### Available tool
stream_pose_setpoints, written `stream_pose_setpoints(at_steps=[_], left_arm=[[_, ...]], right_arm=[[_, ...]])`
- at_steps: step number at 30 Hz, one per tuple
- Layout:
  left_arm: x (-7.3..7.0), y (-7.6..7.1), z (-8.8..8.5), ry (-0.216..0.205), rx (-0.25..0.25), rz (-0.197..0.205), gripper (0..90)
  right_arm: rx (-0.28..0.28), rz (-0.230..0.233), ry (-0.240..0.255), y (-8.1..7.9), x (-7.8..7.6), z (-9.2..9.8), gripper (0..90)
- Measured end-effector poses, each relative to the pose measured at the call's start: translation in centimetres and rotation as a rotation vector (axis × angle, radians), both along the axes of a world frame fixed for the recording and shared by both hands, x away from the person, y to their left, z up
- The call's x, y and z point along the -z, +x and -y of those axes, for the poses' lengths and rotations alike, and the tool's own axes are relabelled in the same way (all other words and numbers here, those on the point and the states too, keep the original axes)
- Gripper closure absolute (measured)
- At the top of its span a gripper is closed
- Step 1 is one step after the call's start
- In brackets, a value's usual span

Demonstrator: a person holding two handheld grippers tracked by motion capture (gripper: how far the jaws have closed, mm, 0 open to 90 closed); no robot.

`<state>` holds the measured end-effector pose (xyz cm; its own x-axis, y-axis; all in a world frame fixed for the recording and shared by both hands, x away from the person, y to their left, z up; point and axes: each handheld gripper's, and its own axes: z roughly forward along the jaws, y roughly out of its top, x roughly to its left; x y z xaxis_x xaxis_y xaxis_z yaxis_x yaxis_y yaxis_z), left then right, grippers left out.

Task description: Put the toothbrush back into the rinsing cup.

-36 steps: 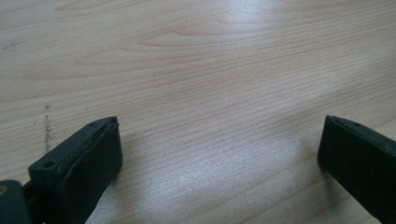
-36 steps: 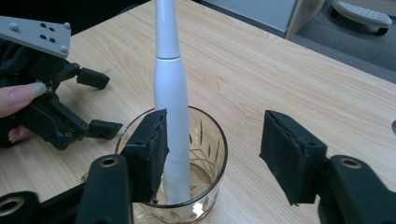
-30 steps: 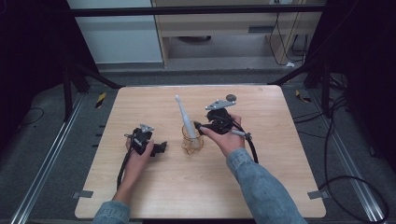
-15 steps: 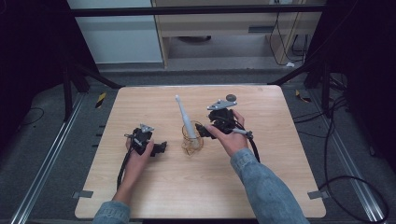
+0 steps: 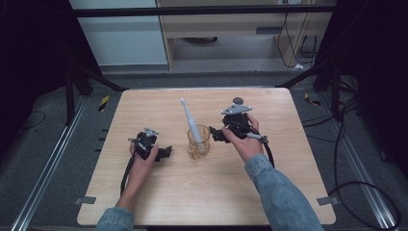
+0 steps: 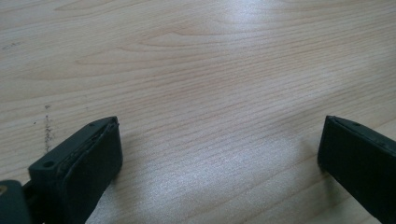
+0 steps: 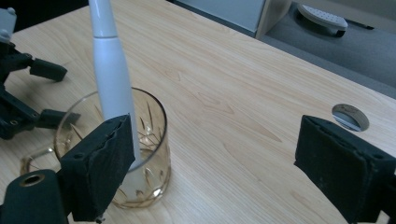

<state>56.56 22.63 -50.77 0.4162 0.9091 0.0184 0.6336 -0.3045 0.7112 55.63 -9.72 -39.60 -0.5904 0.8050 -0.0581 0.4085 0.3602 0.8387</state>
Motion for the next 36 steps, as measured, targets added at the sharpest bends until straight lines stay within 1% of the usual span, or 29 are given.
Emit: stream_pose_setpoints(at_steps=[5, 8, 10, 18, 22, 26, 36], left_arm=[[0.0, 0.0, 0.0, 0.0, 0.0, 0.0, 0.0], [0.0, 0.0, 0.0, 0.001, 0.001, 0.0, 0.0], [0.0, 0.0, 0.0, 0.001, 0.001, 0.0, 0.0], [0.0, 0.0, 0.0, 0.002, 0.001, -0.001, 0.0], [0.0, 0.0, 0.0, 0.002, 0.001, -0.001, 0.0], [0.0, 0.0, 0.0, 0.002, 0.001, -0.001, 0.0], [0.0, 0.0, 0.0, 0.002, 0.001, -0.001, 0.0]], right_arm=[[0.009, -0.002, -0.016, -0.1, 0.2, 1.0, 12.5], [0.014, -0.013, -0.012, -0.1, 0.4, 1.6, 14.4], [0.018, -0.013, -0.022, 0.0, 0.6, 1.9, 14.8], [0.036, -0.02, -0.034, 0.1, 1.0, 2.9, 16.0], [0.045, -0.024, -0.051, 0.1, 1.3, 3.3, 16.4], [0.05, -0.032, -0.053, 0.1, 1.8, 3.8, 16.5], [0.068, -0.053, -0.078, 0.2, 2.8, 5.1, 16.5]])
